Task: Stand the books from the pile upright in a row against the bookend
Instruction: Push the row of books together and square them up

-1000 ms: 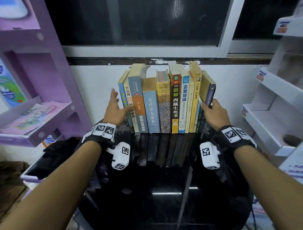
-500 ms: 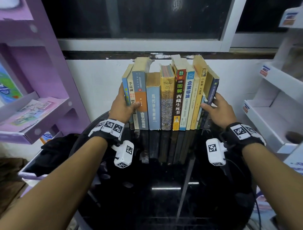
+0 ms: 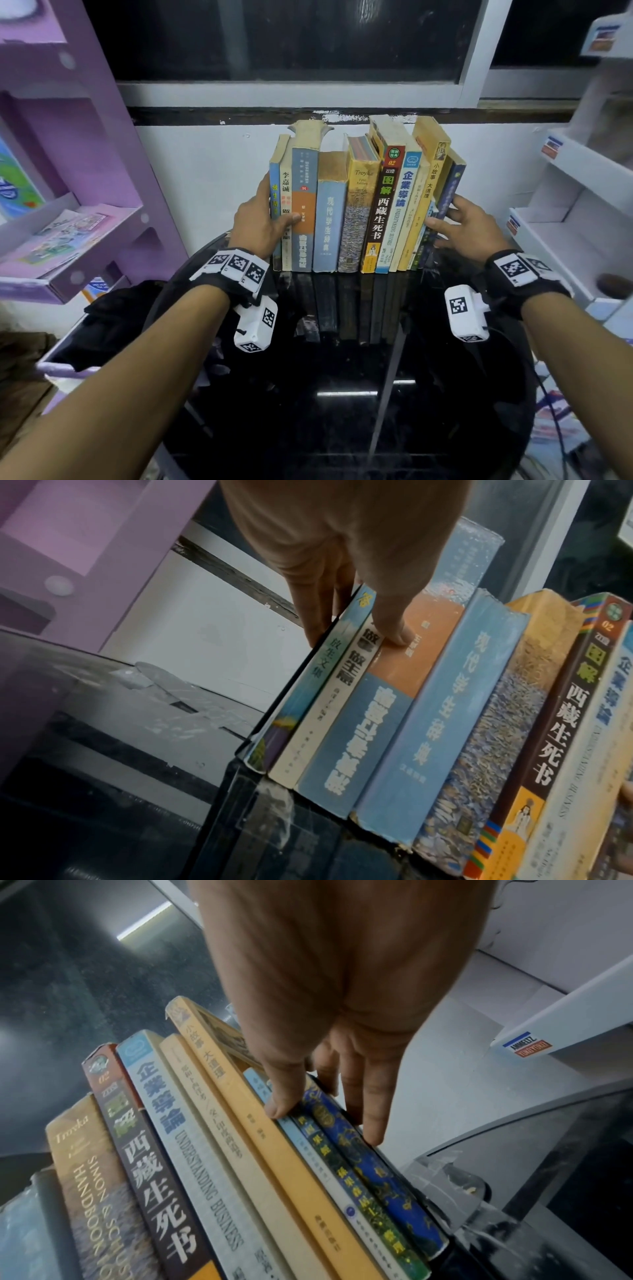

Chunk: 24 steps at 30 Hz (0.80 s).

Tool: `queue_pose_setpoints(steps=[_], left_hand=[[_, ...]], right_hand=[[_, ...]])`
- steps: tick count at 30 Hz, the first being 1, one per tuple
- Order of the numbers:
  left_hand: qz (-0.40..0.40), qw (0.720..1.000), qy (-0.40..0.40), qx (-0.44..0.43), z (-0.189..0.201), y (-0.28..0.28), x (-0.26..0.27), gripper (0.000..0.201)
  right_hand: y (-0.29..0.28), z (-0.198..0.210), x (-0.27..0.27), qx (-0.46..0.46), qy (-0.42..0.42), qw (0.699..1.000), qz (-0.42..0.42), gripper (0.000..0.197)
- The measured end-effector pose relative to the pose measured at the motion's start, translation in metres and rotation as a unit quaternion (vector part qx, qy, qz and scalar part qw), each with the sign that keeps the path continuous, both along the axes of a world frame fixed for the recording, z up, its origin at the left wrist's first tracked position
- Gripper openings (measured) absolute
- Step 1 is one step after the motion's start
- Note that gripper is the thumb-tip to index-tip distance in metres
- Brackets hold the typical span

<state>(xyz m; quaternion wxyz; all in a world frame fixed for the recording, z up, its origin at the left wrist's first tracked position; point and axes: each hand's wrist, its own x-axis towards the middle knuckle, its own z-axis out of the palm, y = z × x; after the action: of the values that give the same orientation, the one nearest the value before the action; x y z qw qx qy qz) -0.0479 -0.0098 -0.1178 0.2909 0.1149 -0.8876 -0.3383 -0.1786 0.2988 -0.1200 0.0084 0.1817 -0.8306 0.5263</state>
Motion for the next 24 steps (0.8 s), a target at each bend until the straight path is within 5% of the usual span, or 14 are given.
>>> queue_pose_setpoints(steps=[12,24], left_hand=[[0.005,1.0,0.013,0.016,-0.004,-0.001,0.006,0.068],[-0.006,1.0,-0.001,0.007,-0.003,-0.003,0.01,0.068]], right_hand=[[-0.01,0.004,0.011,0.12,0.064,0.99,-0.026,0.044],[-0.009,0.0,0.013,0.137,0.045,0.99,-0.011,0.044]])
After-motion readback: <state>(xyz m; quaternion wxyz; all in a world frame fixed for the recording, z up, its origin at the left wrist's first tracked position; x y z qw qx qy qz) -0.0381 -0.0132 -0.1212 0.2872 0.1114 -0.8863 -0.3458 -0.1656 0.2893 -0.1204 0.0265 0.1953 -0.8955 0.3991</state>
